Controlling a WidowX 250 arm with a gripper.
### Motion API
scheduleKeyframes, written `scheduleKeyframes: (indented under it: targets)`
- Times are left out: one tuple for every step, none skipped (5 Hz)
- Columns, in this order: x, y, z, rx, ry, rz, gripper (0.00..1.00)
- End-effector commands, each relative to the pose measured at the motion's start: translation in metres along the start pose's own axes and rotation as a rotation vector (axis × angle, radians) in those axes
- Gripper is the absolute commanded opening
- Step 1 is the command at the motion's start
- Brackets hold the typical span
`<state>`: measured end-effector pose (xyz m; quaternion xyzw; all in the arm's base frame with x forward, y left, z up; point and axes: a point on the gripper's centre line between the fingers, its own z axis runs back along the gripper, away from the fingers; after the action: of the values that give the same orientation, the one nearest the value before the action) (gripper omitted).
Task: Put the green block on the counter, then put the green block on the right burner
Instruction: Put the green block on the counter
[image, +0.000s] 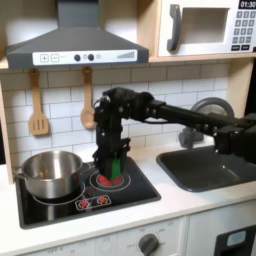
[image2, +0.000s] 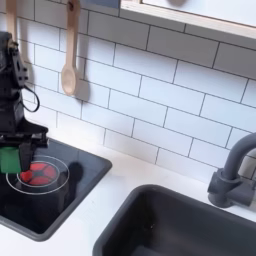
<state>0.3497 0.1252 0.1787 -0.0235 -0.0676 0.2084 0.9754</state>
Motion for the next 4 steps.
scheduleKeyframes:
  targets:
    - [0.002, -0.019, 0.009, -0.05, -0.04, 0.023, 0.0]
    - [0.005, -0.036, 0.001, -0.056, -0.042, -0.014, 0.0]
    - [0.003, -0.062, 0.0, -0.089, -0.047, -0.055, 0.0]
    - [0.002, -0.076, -0.011, -0.086, -0.031, -0.084, 0.0]
